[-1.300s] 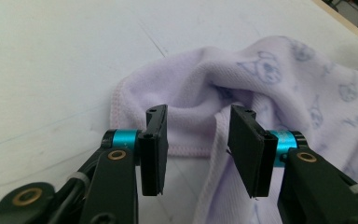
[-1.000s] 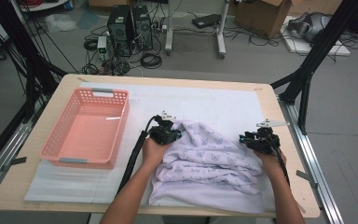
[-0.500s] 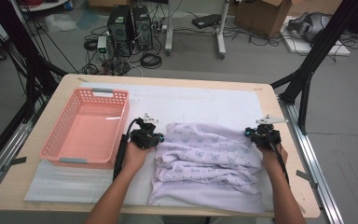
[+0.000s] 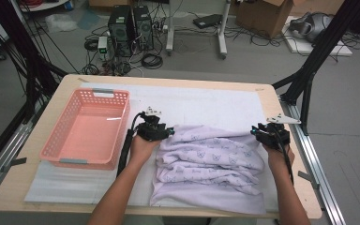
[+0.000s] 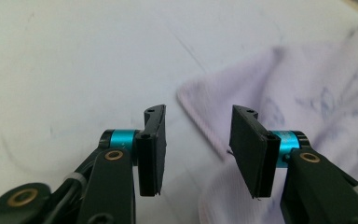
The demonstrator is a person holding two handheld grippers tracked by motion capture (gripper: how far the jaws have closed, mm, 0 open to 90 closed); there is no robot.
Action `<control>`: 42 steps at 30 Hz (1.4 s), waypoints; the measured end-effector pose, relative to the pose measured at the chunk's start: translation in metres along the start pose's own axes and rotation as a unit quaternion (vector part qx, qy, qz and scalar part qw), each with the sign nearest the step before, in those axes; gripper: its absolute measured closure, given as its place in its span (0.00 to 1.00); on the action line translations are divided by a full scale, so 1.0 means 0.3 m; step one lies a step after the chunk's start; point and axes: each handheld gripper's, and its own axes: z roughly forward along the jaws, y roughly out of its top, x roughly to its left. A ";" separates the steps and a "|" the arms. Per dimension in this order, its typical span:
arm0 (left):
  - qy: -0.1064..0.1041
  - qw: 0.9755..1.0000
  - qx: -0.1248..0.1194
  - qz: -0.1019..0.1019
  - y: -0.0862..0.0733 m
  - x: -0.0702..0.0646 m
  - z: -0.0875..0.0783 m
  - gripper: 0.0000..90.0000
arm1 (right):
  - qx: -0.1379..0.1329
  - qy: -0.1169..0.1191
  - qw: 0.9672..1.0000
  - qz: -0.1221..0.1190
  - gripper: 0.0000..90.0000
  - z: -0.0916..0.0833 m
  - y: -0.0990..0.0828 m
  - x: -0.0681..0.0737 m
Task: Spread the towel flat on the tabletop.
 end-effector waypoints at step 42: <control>0.054 0.996 0.035 0.064 0.004 0.004 0.098 0.97 | 0.081 0.083 0.993 0.001 0.89 0.204 0.016 -0.005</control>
